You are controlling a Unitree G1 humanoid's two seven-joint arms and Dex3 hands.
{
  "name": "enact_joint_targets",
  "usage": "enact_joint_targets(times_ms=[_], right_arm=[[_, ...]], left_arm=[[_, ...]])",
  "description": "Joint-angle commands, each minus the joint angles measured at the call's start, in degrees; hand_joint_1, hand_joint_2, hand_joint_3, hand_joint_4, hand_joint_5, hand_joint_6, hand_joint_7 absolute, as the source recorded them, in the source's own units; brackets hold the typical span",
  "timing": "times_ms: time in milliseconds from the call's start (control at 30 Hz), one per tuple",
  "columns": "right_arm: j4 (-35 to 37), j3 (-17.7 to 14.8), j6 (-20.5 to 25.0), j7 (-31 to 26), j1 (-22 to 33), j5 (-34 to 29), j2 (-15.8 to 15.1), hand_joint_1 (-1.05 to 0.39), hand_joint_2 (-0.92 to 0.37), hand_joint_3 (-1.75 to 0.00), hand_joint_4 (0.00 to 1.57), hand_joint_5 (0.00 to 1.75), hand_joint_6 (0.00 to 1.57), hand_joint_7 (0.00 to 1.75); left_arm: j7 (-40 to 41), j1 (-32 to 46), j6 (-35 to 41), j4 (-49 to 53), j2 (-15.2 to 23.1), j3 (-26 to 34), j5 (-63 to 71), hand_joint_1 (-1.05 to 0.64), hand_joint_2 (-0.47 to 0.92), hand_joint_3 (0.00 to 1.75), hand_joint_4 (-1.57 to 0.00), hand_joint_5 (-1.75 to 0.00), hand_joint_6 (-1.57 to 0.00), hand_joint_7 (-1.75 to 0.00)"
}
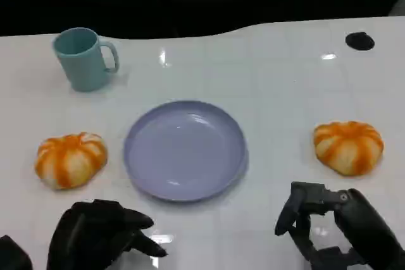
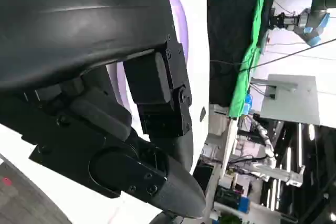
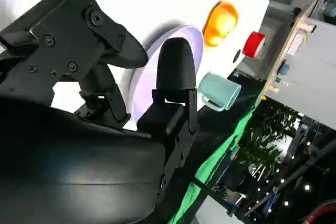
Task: Grasp the bread from the table and place it into the plate.
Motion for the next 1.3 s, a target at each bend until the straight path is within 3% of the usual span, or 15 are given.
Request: enact_joint_targets(times_ms=[33,1000,1067,1133,1300], right_arm=[[0.0,-0.1,-0.1,-0.1,0.2,0.3,-0.7,-0.09,-0.37,-1.33,0.82,1.75,0.77,1.31],[0.5,-0.5,-0.8,-0.2,-0.5,0.6,-0.9,-0.07,-0.38,-1.30,0.80,1.75,0.78,1.29],[0.7,-0.7,-1.0,-0.5,-0.6,0.6,-0.7,-0.08,-0.45,-1.17,0.75,1.67,0.76,1.21],[0.3,-1.1,-0.4,-1.0,-0.8,0.3,-0.7,-0.08,-0.56,-0.97,0.68,1.46,0.72,1.04],[-0.4,-2.5,0.8,-3.4,-2.2,-2.7,-1.8,-0.05,-0.59,-0.81,0.54,1.27,0.63,0.82]], left_arm=[[-0.1,0.5,0.2,-0.6,0.6,0.4,0.0,-1.05,0.75,0.00,-1.57,-0.36,-1.57,-0.11],[-0.3,0.2,-0.4,-0.2,0.7,0.6,0.5,-1.05,0.76,0.00,-1.57,-0.37,-1.57,-0.13],[-0.2,0.2,-0.4,-0.2,0.7,0.6,0.5,-1.05,0.76,0.00,-1.57,-0.37,-1.57,-0.13],[-0.4,0.1,-0.6,0.0,0.6,0.6,0.4,-1.05,0.76,0.00,-1.57,-0.37,-1.57,-0.13],[-0.3,0.0,-0.6,0.2,0.6,0.6,0.4,-1.05,0.76,0.00,-1.57,-0.36,-1.57,-0.13]])
